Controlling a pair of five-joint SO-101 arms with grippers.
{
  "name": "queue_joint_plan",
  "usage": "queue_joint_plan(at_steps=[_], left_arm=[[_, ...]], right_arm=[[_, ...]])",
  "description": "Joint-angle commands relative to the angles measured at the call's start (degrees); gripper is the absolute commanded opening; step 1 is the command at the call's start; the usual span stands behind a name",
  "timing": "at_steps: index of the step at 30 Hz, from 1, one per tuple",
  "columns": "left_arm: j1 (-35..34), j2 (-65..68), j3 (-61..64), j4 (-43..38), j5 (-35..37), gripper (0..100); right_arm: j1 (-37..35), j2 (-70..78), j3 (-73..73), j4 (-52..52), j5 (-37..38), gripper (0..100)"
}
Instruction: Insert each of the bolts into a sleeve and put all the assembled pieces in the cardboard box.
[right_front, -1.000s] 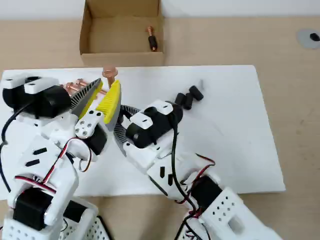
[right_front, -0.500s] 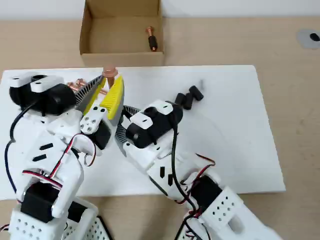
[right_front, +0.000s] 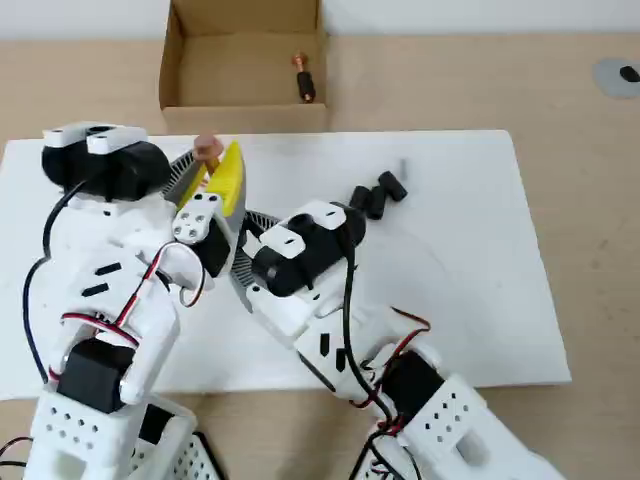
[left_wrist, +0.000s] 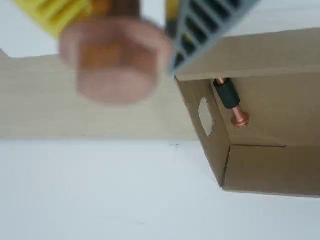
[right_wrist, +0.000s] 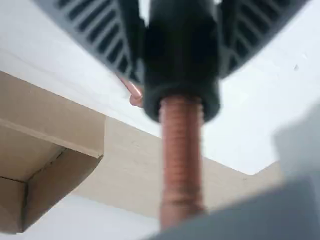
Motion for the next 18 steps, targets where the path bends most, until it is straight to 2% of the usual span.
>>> queue_joint_plan(at_steps=[1,7,12,18], left_arm=[[-0.79,0.04,-0.79,-1.05,-0.35,7],[-0.26,0.04,-1.05,0.35,-2.55,1],[-0.09,0.04,-5.19,7.38,-2.64,1],[5.19,0.04,-8.62,14.24,-2.81,1]], right_arm=[[-0.48,-1.63,-0.66,-1.32,-0.44,0.9],[-0.48,-1.63,-0.66,-1.32,-0.44,0.9],[-0.48,-1.63,-0.48,-1.32,-0.44,0.9],[-0.48,-1.63,-0.4,-1.32,-0.44,0.9]])
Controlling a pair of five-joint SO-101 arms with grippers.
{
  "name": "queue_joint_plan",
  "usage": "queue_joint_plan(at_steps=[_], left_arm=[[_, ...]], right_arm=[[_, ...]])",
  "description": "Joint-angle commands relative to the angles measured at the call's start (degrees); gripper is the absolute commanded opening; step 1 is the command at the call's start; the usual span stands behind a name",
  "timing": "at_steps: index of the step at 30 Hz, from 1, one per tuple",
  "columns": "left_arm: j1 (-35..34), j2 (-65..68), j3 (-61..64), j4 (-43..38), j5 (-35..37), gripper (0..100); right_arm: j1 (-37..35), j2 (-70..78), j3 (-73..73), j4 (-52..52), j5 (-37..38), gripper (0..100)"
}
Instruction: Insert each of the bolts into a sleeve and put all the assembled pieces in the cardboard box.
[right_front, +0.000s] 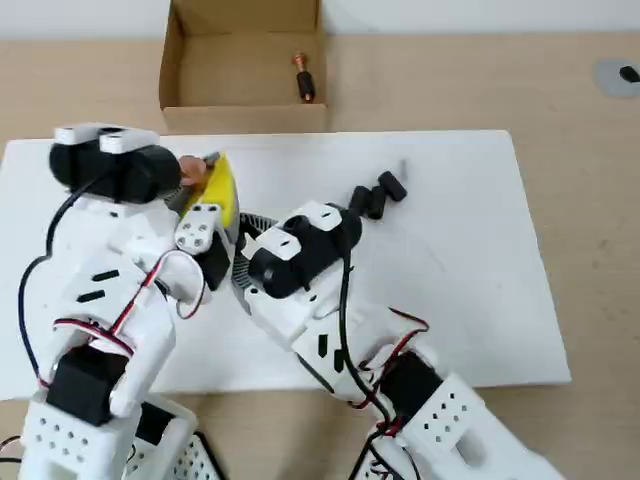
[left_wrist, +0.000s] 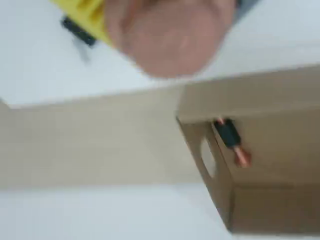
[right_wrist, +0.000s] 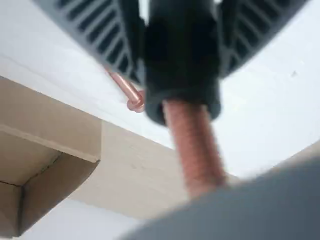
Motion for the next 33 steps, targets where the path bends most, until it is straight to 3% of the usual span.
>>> queue_joint_plan(at_steps=[1,15,19,24,33], left_arm=[[3.78,0.04,-3.16,2.81,-0.79,1],[6.07,-0.04,-3.16,2.81,-2.73,1],[5.71,-0.13,-3.16,2.81,-1.93,9],[-1.93,-3.03,-2.55,0.18,5.71,15],[-7.65,-3.56,-2.64,0.09,5.8,16]], right_arm=[[-0.22,-1.63,-0.48,-1.32,-0.44,0.9],[-0.22,-1.63,-0.57,-1.32,-0.44,0.9],[-0.22,-1.71,-0.66,-1.32,-0.44,0.9],[-0.22,-1.71,-0.48,-1.32,-0.44,0.9],[-0.22,-1.63,-0.48,-1.32,-0.44,0.9]])
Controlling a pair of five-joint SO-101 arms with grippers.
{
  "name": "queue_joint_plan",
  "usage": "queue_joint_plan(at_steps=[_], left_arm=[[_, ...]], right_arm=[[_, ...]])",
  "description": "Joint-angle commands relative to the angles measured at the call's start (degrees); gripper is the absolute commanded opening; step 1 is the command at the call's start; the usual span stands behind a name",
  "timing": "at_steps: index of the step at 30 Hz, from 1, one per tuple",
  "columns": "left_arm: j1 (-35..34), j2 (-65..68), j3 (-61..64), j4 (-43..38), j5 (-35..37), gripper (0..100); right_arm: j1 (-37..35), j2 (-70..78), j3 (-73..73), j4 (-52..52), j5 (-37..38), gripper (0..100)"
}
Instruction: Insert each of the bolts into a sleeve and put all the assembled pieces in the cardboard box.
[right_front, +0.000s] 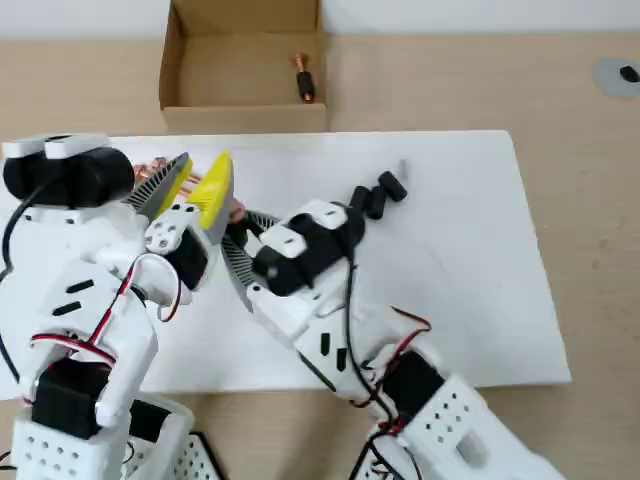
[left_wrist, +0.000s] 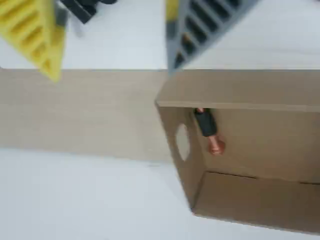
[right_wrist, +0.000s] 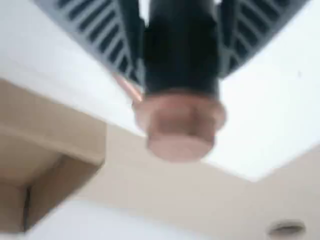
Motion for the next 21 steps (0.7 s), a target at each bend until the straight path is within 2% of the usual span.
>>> queue_joint_plan(at_steps=[1,8,11,15,18,21], left_arm=[[-1.14,-0.66,-2.2,-0.88,0.44,16],[-1.58,-0.75,-2.73,-0.88,1.05,15],[-6.68,-0.75,-3.78,-0.26,4.13,15],[-12.57,-0.4,-10.73,10.37,3.6,16],[-13.19,-0.4,-15.47,21.01,-5.01,15],[-13.27,-0.57,-17.85,28.13,-15.47,15]], right_arm=[[-0.57,-1.45,-0.4,-1.23,-0.35,0.9],[-0.57,-1.1,-0.66,-1.23,-0.35,0.9],[1.63,-0.84,-0.66,-1.23,-0.62,0.9],[9.54,3.82,-4.97,-1.32,-0.7,0.9],[12.44,12.26,-13.93,-1.14,-0.35,0.9],[13.41,22.64,-25.19,-1.14,0.79,0.9]])
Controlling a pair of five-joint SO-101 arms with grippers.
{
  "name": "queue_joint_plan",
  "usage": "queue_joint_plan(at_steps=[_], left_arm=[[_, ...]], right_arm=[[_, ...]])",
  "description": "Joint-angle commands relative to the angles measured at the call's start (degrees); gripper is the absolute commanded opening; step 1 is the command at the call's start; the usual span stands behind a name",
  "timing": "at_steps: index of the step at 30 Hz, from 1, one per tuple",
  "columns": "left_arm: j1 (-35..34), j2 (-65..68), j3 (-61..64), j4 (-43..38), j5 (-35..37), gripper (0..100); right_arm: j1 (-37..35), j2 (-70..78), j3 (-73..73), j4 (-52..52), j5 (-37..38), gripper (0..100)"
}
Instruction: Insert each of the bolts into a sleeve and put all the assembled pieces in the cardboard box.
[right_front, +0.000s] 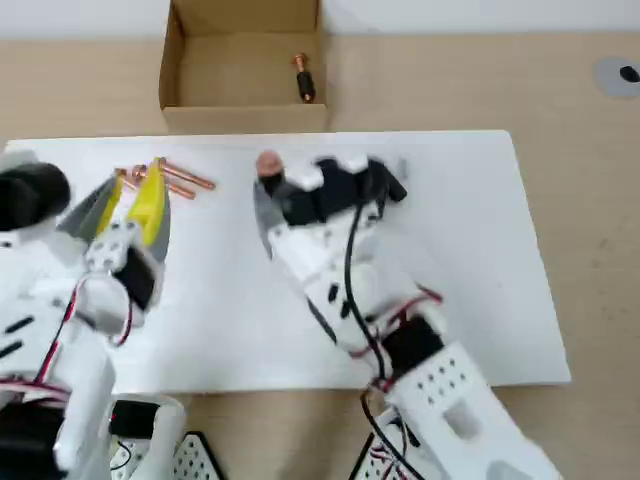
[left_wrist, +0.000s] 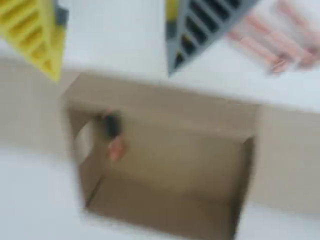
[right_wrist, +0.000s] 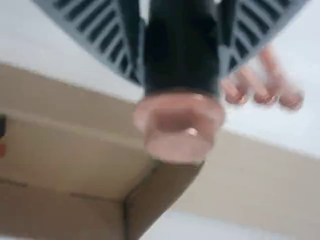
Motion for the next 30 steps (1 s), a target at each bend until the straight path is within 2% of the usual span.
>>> queue_joint_plan(at_steps=[1,3,8,12,16,20,30], left_arm=[[-0.97,-0.13,-4.48,7.82,-12.22,15],[-3.34,-0.13,-4.31,10.55,-16.53,16],[-12.48,-0.22,0.88,12.31,-17.32,16],[-16.79,-0.22,2.99,12.84,-17.49,16],[-17.67,-1.8,3.16,14.77,-21.27,16],[-17.41,-7.16,3.6,16.35,-21.63,16],[-17.76,-21.67,15.12,15.91,-24.35,16]], right_arm=[[1.89,11.38,-17.71,-1.23,2.2,0.9],[1.89,19.3,-24.48,-1.23,4.57,0.9],[3.91,38.55,-41.45,-1.49,6.59,0.9],[7.43,52.53,-55.78,-1.49,6.59,0.9],[10.77,64.57,-68.7,-1.41,6.59,0.9],[13.32,75.12,-78.99,-1.49,6.68,0.9],[17.01,100.09,-101.67,-1.41,6.68,0.9]])
